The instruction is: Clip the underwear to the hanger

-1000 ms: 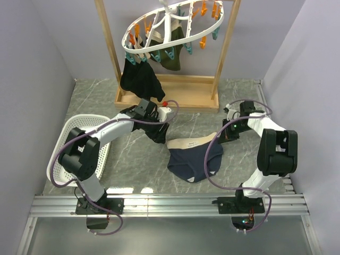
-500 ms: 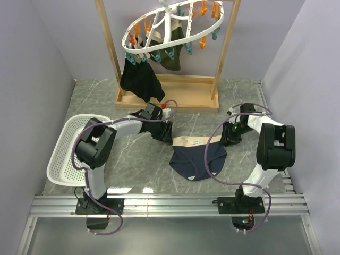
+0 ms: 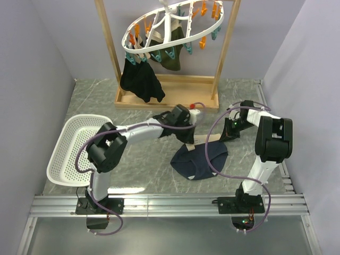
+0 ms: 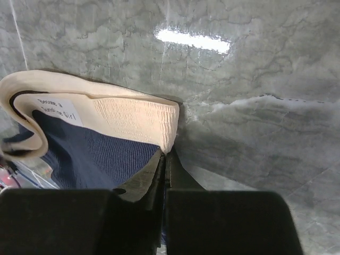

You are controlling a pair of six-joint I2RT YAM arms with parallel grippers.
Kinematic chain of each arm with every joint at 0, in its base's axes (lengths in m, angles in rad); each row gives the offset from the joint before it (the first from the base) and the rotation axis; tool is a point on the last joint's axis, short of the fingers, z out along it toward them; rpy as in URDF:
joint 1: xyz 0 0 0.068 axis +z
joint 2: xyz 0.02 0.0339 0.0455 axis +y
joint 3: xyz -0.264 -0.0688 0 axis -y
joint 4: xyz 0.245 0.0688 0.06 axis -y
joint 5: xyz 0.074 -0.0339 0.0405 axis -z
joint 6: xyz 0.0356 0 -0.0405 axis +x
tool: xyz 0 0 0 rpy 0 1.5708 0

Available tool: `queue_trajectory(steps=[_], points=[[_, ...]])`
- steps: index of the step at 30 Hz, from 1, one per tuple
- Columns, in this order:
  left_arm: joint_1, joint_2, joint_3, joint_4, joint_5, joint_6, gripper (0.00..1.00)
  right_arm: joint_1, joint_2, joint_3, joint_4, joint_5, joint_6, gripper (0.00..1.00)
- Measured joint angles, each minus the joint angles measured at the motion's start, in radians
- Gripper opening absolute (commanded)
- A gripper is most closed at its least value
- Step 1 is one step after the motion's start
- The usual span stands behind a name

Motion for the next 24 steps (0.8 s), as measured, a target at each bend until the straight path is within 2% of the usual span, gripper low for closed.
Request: queue_trajectory(steps=[2, 3, 4, 7, 17, 24], points=[[-0.054, 0.002, 0.019, 0.0, -0.003, 0.005, 0.04, -0.006, 0.0, 0.0, -0.001, -0.005, -0.002, 0.0], [-0.074, 0.002, 0.02, 0.0, -0.002, 0.012, 0.1, -0.008, 0.0, 0.0, 0.0, -0.006, -0.003, 0.0], [-0.088, 0.002, 0.02, -0.002, 0.0, 0.018, 0.25, -0.01, 0.0, 0.0, 0.0, -0.006, -0.004, 0.0], [-0.105, 0.002, 0.014, -0.008, 0.017, 0.046, 0.48, -0.019, 0.0, 0.0, 0.0, -0.009, -0.012, 0.0], [-0.048, -0.06, -0.019, -0.071, 0.037, 0.206, 0.47, -0.024, 0.0, -0.001, 0.0, -0.023, -0.037, 0.0], [0.041, -0.09, -0.038, -0.039, 0.027, 0.229, 0.47, -0.025, 0.0, -0.002, 0.0, -0.034, -0.052, 0.0]])
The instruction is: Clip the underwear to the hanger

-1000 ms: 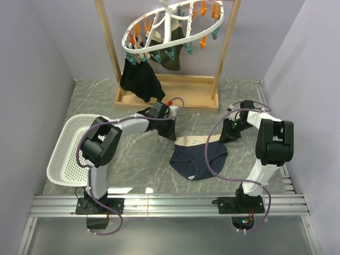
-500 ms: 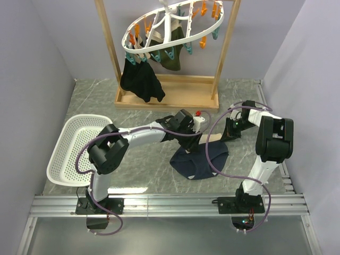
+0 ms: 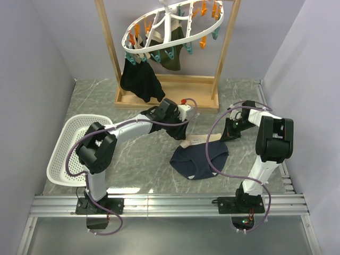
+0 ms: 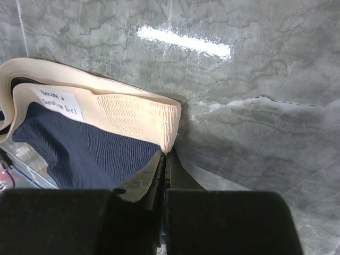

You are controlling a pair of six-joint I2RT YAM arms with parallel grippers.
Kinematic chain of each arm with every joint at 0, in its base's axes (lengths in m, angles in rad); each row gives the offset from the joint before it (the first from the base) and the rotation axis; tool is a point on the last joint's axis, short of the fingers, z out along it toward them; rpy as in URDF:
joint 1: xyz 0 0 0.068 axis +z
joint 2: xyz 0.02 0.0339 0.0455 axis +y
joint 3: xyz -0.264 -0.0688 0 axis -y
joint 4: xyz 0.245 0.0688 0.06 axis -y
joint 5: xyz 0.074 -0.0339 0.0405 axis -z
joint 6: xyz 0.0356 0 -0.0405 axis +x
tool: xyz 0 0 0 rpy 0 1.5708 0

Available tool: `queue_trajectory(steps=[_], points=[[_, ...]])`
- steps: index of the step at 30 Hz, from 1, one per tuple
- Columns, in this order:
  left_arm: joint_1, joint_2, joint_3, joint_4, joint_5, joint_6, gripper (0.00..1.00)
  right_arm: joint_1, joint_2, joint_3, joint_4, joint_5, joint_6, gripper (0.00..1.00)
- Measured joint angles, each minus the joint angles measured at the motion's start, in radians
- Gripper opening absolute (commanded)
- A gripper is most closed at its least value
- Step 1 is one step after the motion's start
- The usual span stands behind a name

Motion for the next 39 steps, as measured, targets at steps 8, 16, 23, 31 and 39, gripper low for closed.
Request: queue_trajectory(steps=[8, 16, 23, 31, 39], points=[[0.111, 0.061, -0.006, 0.018, 0.097, -0.048, 0.51, 0.0, 0.0, 0.0, -0.002, -0.001, -0.018, 0.0], [-0.01, 0.135, 0.011, 0.016, 0.19, -0.048, 0.4, 0.0, 0.0, 0.0, -0.003, -0.002, -0.023, 0.0], [-0.132, 0.193, 0.039, -0.014, 0.151, -0.033, 0.44, 0.0, 0.0, 0.0, -0.011, -0.002, -0.027, 0.0], [-0.113, 0.193, 0.063, -0.045, 0.043, -0.011, 0.09, 0.0, 0.0, 0.0, -0.016, -0.003, -0.03, 0.0], [-0.046, 0.073, -0.028, -0.048, -0.008, -0.023, 0.0, -0.001, -0.019, 0.0, -0.034, -0.02, -0.056, 0.0]])
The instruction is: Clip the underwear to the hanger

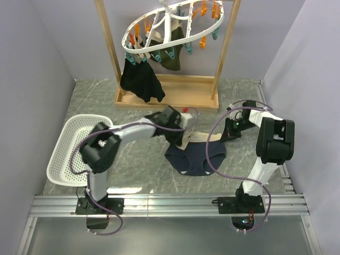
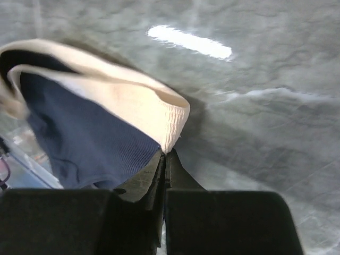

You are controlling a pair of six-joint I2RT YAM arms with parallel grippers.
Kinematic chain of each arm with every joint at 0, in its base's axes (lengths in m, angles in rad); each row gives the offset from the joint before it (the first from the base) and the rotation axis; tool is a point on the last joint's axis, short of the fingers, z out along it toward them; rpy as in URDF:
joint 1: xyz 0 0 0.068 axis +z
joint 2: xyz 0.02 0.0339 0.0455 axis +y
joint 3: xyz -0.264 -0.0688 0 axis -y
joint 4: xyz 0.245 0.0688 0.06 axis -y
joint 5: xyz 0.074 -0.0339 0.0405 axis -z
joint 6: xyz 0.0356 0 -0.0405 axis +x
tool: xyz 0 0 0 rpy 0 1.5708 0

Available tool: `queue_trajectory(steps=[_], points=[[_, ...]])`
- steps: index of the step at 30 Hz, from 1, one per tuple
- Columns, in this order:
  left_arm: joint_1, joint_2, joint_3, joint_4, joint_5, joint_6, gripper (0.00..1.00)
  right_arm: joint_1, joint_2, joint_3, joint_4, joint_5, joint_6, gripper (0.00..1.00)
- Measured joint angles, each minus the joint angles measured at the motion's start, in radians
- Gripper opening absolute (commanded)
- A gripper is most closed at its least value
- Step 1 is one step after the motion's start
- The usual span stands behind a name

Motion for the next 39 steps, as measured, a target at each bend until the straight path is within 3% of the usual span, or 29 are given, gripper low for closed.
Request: queue_trajectory(steps=[7, 14, 20, 29, 35, 39], points=[[0.193, -0.274, -0.05, 0.009, -0.04, -0.026, 0.0, 0.0, -0.042, 0.006, -0.028, -0.095, -0.017, 0.0], [0.235, -0.362, -0.055, -0.018, -0.032, -0.031, 0.0, 0.025, -0.128, 0.069, -0.095, -0.219, -0.056, 0.0], [0.264, -0.612, -0.195, -0.078, 0.0, -0.009, 0.0, 0.031, -0.405, 0.045, -0.192, -0.307, -0.188, 0.0], [0.257, -1.011, -0.275, -0.175, 0.061, 0.027, 0.0, 0.096, -0.875, -0.116, -0.322, -0.401, -0.305, 0.0], [0.258, -1.03, -0.335, -0.234, 0.08, -0.001, 0.0, 0.248, -1.004, -0.178, -0.23, -0.31, -0.178, 0.0], [0.26, -0.884, -0.334, -0.227, 0.066, -0.035, 0.0, 0.284, -0.839, -0.174, -0.114, -0.212, -0.107, 0.0]])
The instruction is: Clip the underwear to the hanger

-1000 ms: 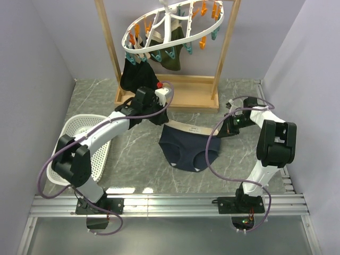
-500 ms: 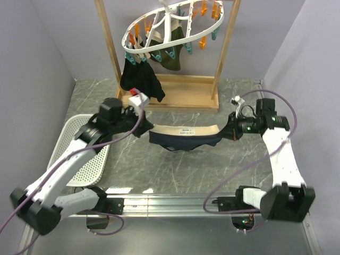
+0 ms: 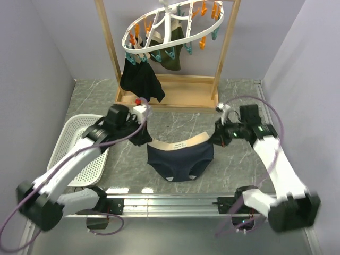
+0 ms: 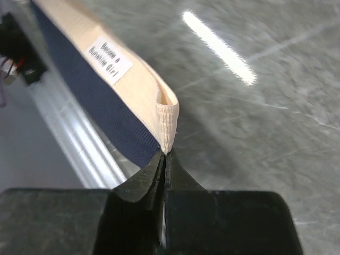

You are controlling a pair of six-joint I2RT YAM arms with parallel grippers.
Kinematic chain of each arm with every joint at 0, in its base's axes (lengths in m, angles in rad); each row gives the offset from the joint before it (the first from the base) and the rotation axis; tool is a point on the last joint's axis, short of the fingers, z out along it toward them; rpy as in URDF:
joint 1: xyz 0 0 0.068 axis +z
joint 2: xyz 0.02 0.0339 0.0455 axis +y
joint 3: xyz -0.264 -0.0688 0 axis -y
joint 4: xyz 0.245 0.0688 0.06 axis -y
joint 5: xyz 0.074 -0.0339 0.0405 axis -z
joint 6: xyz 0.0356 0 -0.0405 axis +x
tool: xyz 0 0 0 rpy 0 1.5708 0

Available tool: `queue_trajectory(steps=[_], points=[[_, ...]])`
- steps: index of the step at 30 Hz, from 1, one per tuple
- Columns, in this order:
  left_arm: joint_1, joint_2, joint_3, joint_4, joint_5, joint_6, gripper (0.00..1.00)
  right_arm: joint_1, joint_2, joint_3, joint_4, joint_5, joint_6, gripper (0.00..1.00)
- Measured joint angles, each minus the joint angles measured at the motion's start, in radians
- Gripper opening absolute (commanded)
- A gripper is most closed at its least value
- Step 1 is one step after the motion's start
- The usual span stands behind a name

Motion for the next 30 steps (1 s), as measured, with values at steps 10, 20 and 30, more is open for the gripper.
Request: queue_trajectory(steps=[10, 20, 30], points=[[0.133, 0.536, 0.068, 0.172, -0.087, -0.054, 0.0, -0.008, 0.658, 0.089, 0.254, 0.193, 0.133, 0.0], [0.176, 0.684, 0.118, 0.295, -0.078, -0.074, 0.39, -0.012, 0.827, 0.259, 0.348, 0.326, 0.221, 0.71], [0.187, 0.223, -0.023, 0.297, -0.031, -0.078, 0.99, -0.025, 0.481, 0.112, 0.364, 0.248, 0.249, 0.73]])
